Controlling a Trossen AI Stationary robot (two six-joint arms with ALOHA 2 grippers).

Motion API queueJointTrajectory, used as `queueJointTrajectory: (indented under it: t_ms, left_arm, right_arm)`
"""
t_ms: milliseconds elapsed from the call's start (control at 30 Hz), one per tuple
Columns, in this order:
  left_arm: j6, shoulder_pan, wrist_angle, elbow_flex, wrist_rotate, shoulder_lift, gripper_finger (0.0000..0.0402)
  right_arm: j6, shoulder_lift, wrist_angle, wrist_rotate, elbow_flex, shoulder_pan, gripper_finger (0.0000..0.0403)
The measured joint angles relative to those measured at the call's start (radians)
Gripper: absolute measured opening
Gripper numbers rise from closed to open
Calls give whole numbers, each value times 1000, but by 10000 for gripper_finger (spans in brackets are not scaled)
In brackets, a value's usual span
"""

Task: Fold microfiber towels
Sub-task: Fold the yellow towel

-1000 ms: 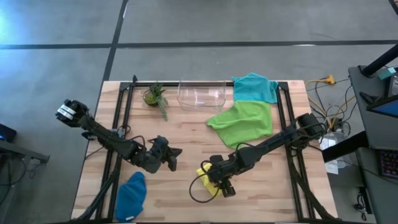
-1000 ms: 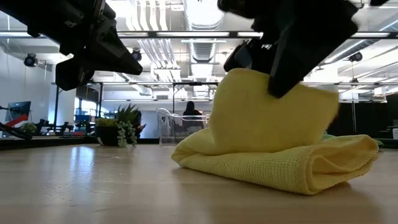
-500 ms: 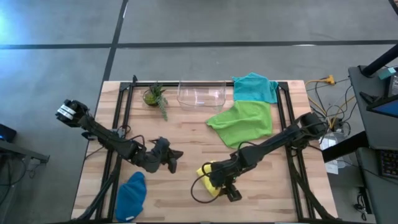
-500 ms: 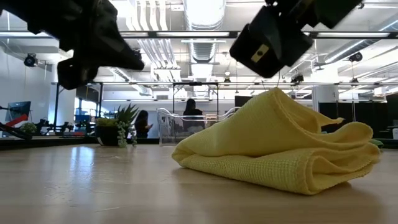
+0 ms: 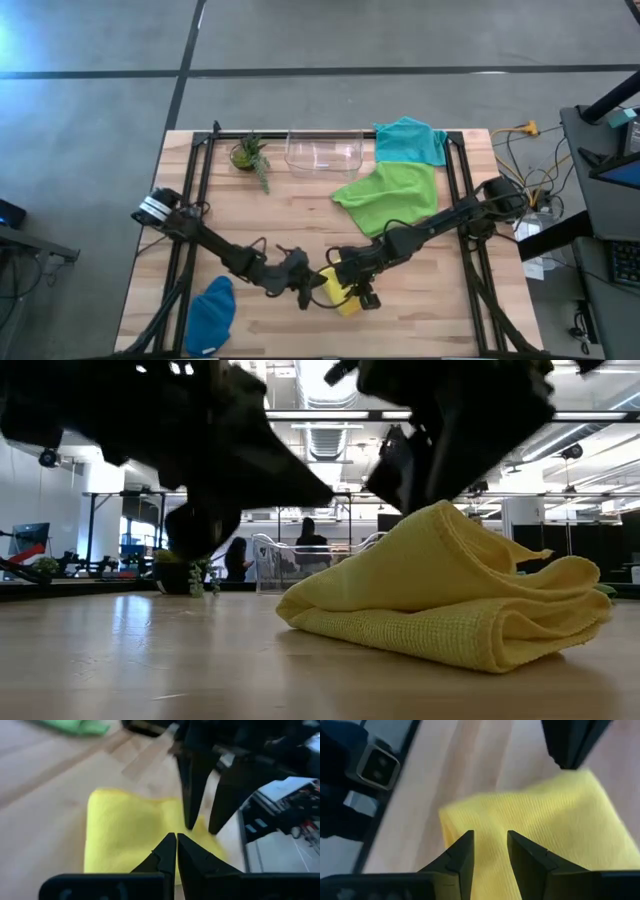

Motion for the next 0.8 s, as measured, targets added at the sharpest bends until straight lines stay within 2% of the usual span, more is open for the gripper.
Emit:
queueJointTrajectory:
  t_ms: [233,700,800]
  left_arm:
    - [-21,5,5,66,24,67,0]
    - [-21,27,1,67,33,54,0]
    - [-21,27,-3,66,41,54,0]
  right_arm:
    - [-11,1,4,0,-53,48,85]
    - [-10,-11,21,4,-20,82,84]
    - [-33,-11,46,31,-20,94,84]
